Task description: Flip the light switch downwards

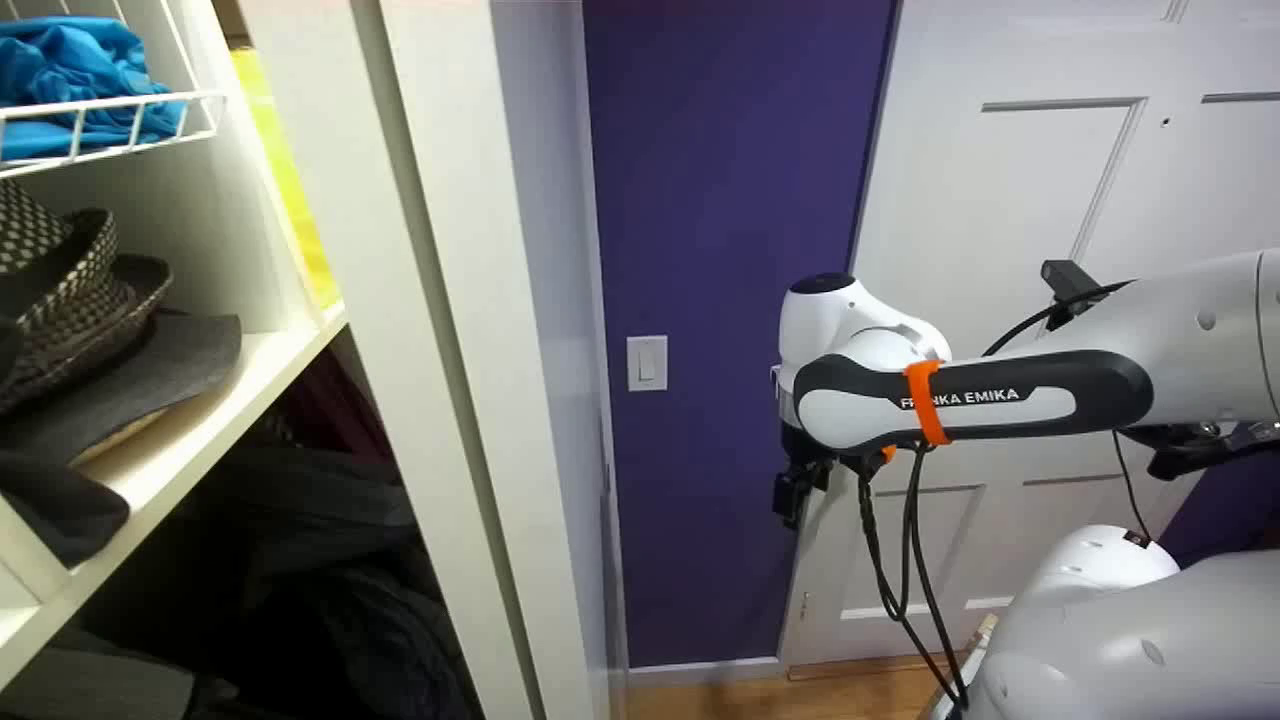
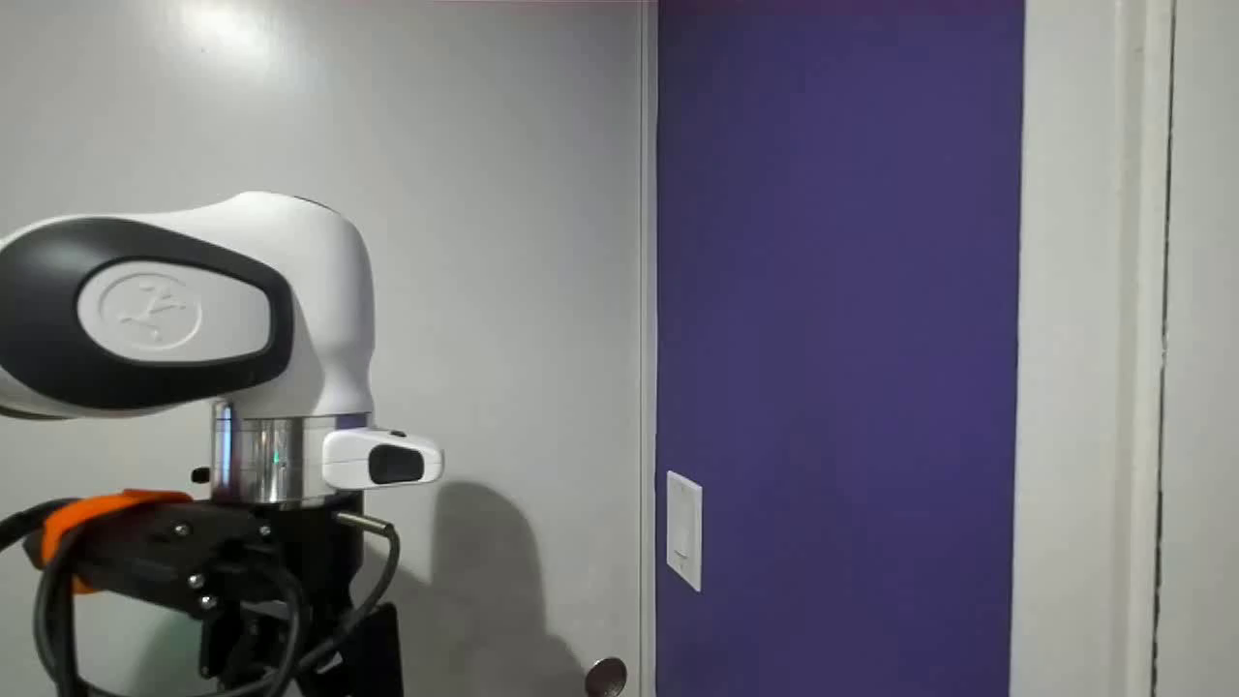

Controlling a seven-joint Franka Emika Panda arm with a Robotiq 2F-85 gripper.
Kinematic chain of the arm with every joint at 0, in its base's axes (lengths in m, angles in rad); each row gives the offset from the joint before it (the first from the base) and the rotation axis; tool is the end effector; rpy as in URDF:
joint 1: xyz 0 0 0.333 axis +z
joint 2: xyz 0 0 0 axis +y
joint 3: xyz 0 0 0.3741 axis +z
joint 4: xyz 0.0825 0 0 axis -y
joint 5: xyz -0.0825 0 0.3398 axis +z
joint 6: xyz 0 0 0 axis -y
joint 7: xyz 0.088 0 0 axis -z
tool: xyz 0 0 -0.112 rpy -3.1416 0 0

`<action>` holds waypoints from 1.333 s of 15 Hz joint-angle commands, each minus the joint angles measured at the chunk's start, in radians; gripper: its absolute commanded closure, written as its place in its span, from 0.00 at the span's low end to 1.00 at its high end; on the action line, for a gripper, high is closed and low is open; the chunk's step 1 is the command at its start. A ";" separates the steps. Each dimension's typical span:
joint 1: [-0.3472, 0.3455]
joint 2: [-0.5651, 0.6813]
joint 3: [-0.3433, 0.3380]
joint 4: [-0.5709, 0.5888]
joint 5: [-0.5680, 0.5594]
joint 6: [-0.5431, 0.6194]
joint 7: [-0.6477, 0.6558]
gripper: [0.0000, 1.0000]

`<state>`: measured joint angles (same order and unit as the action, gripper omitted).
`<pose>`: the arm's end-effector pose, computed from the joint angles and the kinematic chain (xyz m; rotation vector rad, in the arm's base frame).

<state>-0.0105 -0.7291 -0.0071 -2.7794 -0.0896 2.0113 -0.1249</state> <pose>0.2354 -0.0101 0.4682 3.0597 0.2284 -0.0677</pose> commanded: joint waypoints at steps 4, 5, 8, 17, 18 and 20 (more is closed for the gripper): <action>0.008 0.005 -0.007 0.000 -0.005 -0.004 0.005 0.00; 0.008 0.005 -0.007 0.000 -0.005 -0.004 0.005 0.00; 0.008 0.005 -0.007 0.000 -0.005 -0.004 0.005 0.00; -0.045 0.062 -0.010 0.028 -0.035 0.031 0.060 0.00; -0.064 0.079 -0.006 0.041 -0.056 0.047 0.083 0.00; -0.093 0.116 -0.008 0.073 -0.098 0.083 0.100 0.00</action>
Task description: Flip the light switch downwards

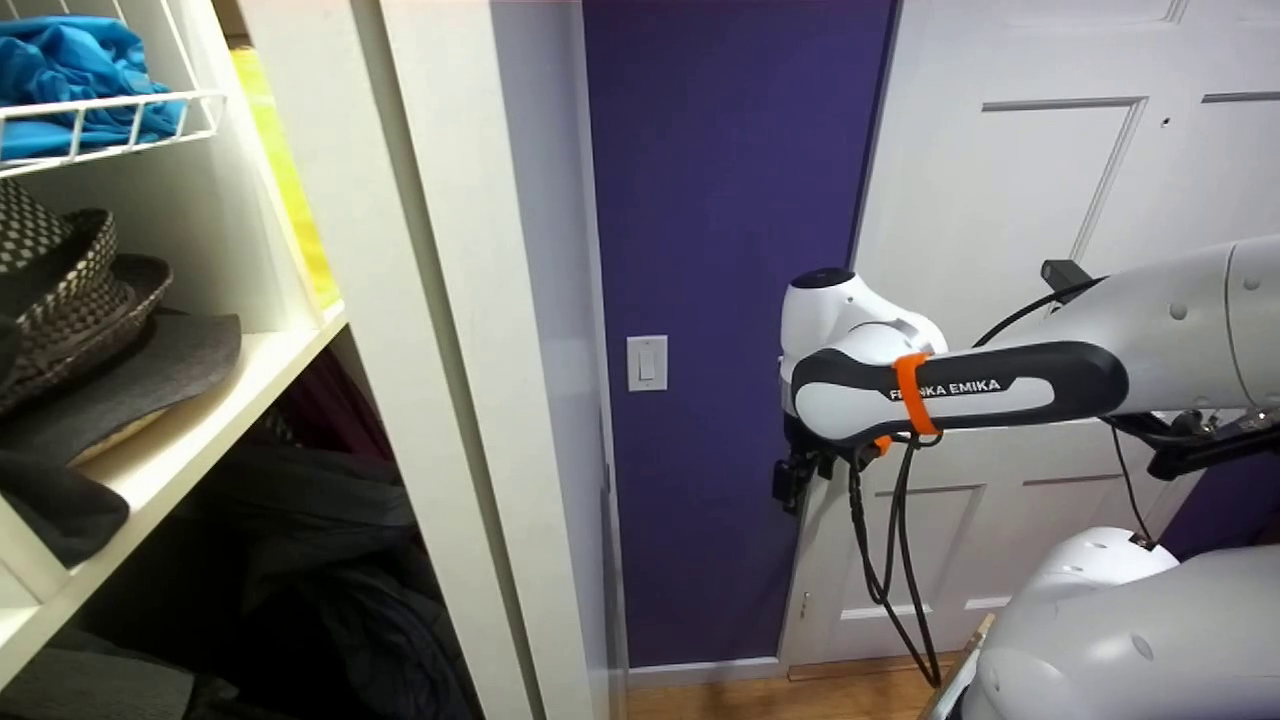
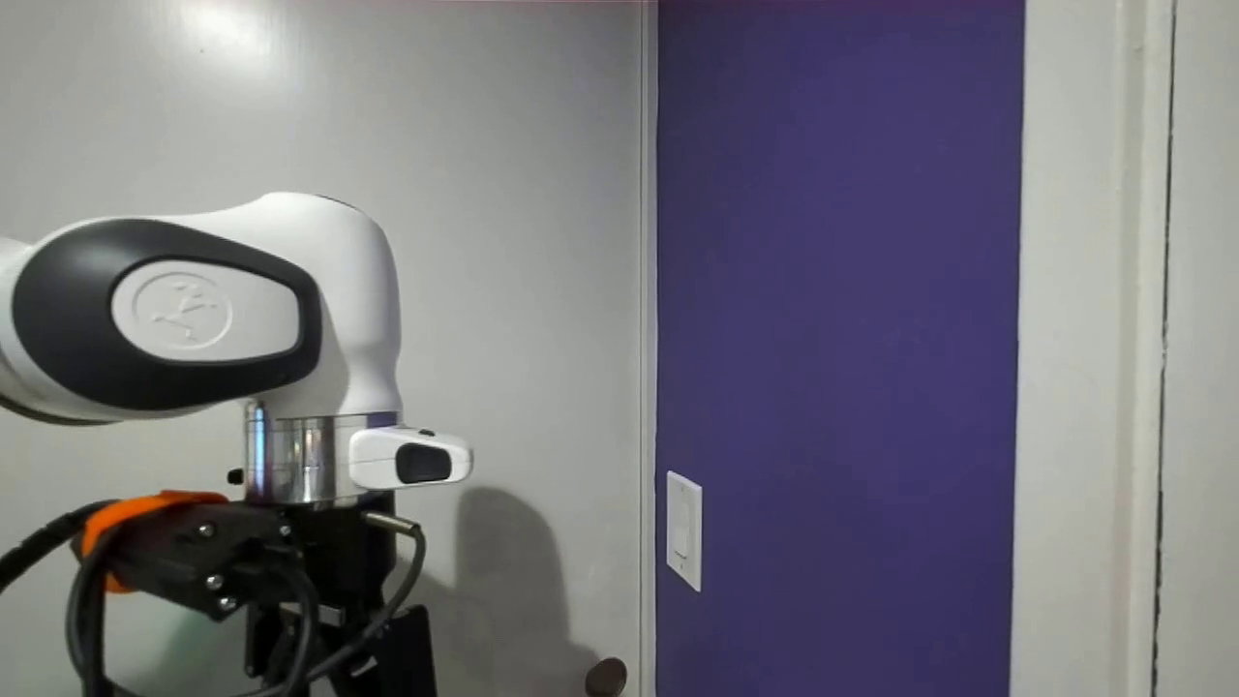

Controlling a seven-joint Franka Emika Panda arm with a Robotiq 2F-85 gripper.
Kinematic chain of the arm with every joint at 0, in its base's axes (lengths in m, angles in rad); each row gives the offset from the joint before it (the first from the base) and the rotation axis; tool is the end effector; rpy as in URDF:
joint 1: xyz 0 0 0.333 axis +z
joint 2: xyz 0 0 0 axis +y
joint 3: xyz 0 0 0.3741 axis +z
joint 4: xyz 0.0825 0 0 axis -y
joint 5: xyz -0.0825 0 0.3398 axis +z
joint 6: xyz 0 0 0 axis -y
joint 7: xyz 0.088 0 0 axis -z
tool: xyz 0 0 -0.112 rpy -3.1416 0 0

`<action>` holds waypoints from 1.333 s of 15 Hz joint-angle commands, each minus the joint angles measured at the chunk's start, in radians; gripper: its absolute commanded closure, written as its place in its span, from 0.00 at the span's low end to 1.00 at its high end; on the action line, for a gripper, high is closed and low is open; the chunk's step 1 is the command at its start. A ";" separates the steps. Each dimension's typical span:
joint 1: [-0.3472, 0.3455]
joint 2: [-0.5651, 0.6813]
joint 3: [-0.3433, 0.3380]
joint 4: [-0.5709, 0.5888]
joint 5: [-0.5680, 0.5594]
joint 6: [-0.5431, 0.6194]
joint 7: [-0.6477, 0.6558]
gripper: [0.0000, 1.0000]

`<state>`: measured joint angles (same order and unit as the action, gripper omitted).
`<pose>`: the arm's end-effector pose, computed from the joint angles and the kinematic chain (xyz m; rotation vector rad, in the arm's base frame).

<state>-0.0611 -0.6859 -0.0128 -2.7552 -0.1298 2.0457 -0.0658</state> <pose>0.2491 -0.0265 0.4711 3.0353 0.0845 -0.0465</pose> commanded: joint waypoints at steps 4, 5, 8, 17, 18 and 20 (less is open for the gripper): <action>-0.095 0.153 0.004 0.099 -0.148 0.206 0.090 0.00; -0.106 0.179 0.009 0.111 -0.166 0.262 0.114 0.00; -0.144 0.264 0.034 0.151 -0.226 0.421 0.204 0.00; -0.219 0.529 0.135 0.360 -0.434 0.664 0.565 0.00; -0.212 0.554 0.137 0.386 -0.458 0.665 0.602 0.00; -0.214 0.604 0.159 0.431 -0.487 0.666 0.647 0.00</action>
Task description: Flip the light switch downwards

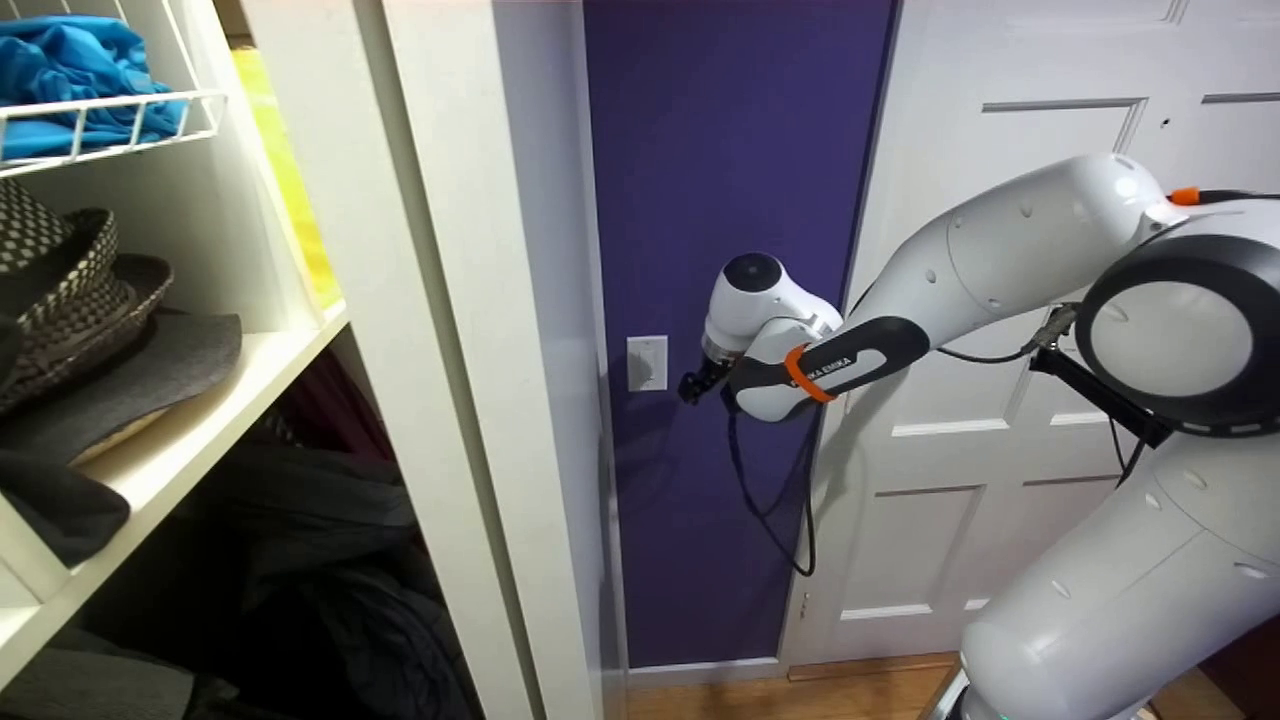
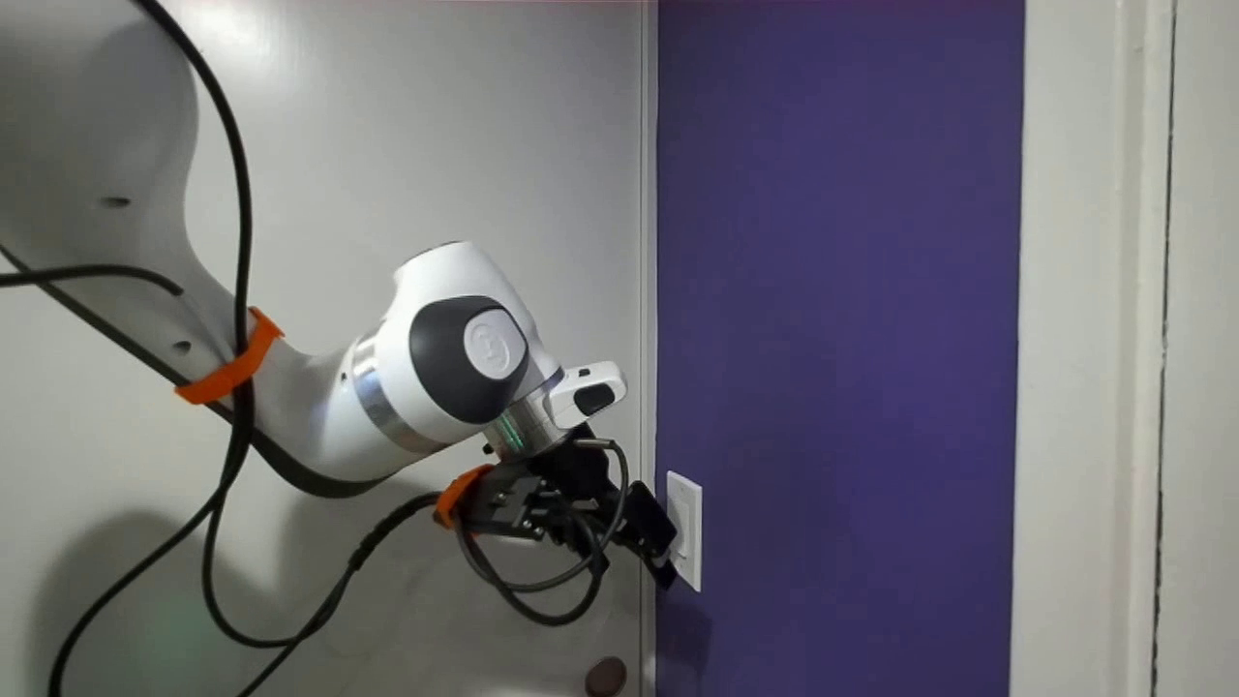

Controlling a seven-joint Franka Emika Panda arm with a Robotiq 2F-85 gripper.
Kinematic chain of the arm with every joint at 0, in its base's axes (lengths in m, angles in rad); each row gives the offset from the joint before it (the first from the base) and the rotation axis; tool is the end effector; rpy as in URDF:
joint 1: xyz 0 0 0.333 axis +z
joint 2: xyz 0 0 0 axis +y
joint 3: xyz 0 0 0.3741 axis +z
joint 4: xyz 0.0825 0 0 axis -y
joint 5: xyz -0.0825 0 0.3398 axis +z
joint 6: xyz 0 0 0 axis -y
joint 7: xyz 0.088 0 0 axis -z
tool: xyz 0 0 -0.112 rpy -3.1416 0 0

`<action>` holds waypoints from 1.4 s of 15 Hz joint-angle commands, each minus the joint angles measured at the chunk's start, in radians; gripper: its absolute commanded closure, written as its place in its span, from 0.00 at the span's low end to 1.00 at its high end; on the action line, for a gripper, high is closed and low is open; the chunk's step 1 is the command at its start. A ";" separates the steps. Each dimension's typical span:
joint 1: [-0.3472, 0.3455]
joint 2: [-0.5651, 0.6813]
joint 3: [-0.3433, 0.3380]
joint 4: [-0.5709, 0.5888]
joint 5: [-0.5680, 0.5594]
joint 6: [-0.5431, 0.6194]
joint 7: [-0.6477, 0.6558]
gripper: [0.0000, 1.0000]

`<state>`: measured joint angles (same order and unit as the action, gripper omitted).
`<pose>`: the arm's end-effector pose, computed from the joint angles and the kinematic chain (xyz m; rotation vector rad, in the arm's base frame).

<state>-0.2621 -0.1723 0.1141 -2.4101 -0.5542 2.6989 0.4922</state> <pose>0.4589 -0.0490 0.5046 2.7599 -0.2595 0.7067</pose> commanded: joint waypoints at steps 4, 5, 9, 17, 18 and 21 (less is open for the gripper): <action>0.000 0.076 0.023 0.068 -0.028 0.001 0.056 0.00; 0.000 0.082 0.023 0.072 -0.028 0.001 0.057 0.00; -0.017 0.073 0.025 0.062 -0.077 0.040 0.180 0.00; -0.025 0.105 0.036 0.104 -0.439 0.052 0.598 0.00; -0.025 0.112 0.034 0.112 -0.479 0.061 0.625 0.00; -0.027 0.144 0.024 0.145 -0.576 0.099 0.686 0.00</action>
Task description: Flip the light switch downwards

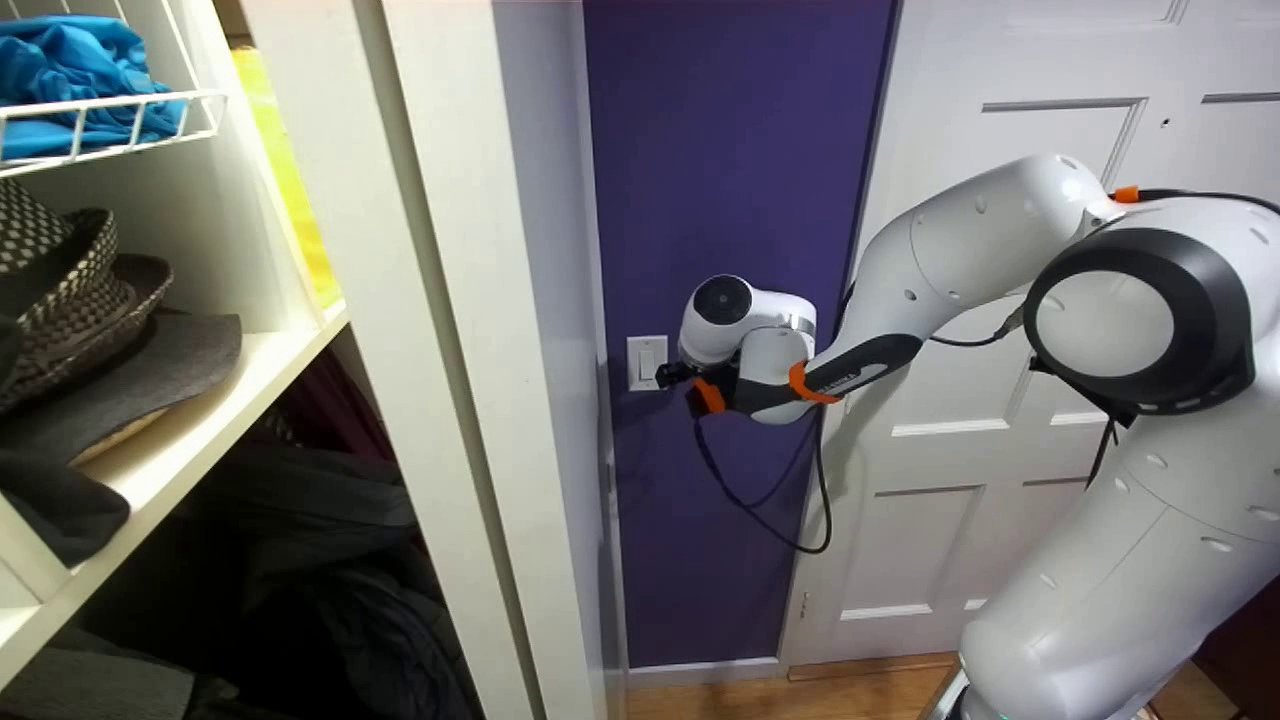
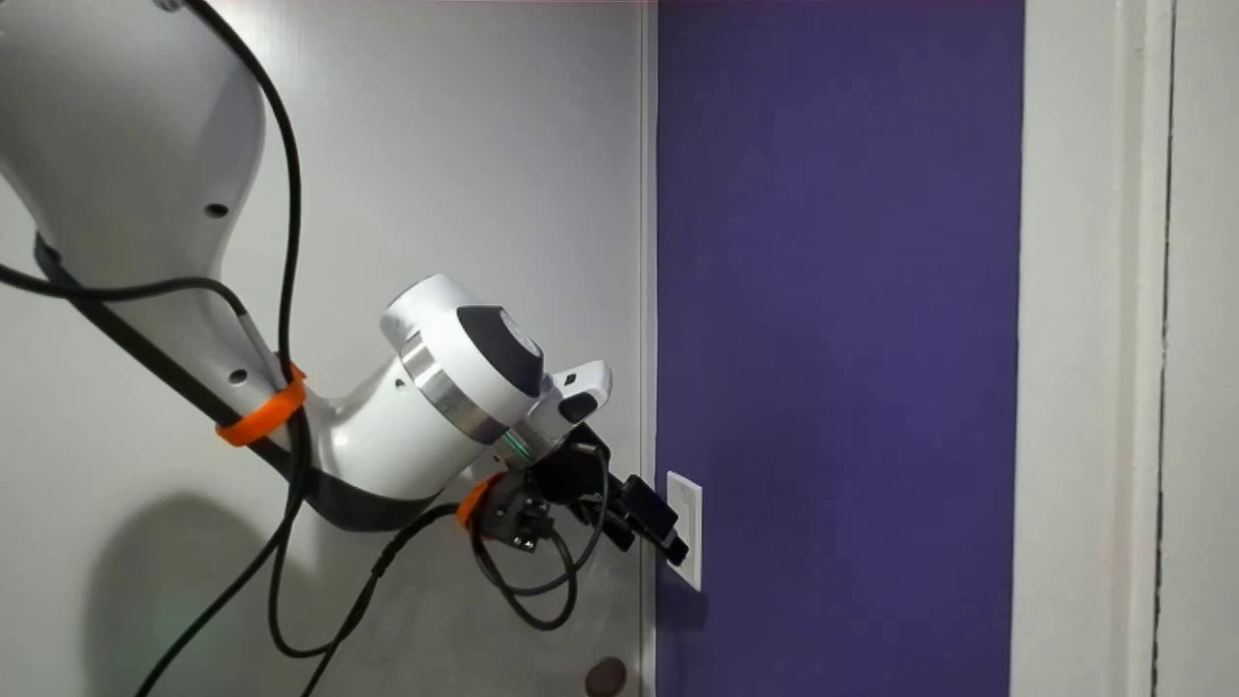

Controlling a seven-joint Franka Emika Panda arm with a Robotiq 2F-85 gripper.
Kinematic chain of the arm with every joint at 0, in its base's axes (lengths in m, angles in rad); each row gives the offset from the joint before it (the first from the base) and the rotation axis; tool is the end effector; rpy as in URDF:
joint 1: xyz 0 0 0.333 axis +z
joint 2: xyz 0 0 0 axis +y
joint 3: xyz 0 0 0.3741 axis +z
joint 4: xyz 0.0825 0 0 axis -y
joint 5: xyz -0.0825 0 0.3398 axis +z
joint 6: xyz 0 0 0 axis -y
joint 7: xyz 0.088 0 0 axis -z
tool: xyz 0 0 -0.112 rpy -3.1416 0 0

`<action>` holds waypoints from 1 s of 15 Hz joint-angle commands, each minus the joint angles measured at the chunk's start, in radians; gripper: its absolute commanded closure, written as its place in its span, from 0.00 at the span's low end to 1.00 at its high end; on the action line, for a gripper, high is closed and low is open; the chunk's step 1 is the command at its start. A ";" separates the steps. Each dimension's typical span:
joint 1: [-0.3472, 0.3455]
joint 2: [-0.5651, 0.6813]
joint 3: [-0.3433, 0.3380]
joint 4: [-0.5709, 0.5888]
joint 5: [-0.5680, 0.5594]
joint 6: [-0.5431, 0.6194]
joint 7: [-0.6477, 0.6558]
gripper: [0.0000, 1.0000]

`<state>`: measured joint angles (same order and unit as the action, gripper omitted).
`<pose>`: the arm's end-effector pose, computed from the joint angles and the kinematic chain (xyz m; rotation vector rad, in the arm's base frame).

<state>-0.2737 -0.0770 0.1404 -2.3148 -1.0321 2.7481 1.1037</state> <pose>0.4918 -0.0312 0.4968 2.5997 -0.4722 0.9482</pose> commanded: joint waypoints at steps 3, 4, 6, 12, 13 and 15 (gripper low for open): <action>-0.012 0.093 -0.006 0.096 -0.166 0.072 0.128 0.00; -0.011 0.108 -0.009 0.113 -0.188 0.089 0.145 0.25; -0.008 0.141 -0.013 0.147 -0.224 0.115 0.182 0.34; 0.004 0.225 -0.013 0.227 -0.252 0.169 0.247 0.78; 0.004 0.236 -0.012 0.233 -0.246 0.180 0.250 0.84; 0.005 0.252 -0.012 0.242 -0.239 0.198 0.253 0.98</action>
<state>-0.2704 0.1353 0.1311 -2.1111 -1.2493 2.9069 1.3143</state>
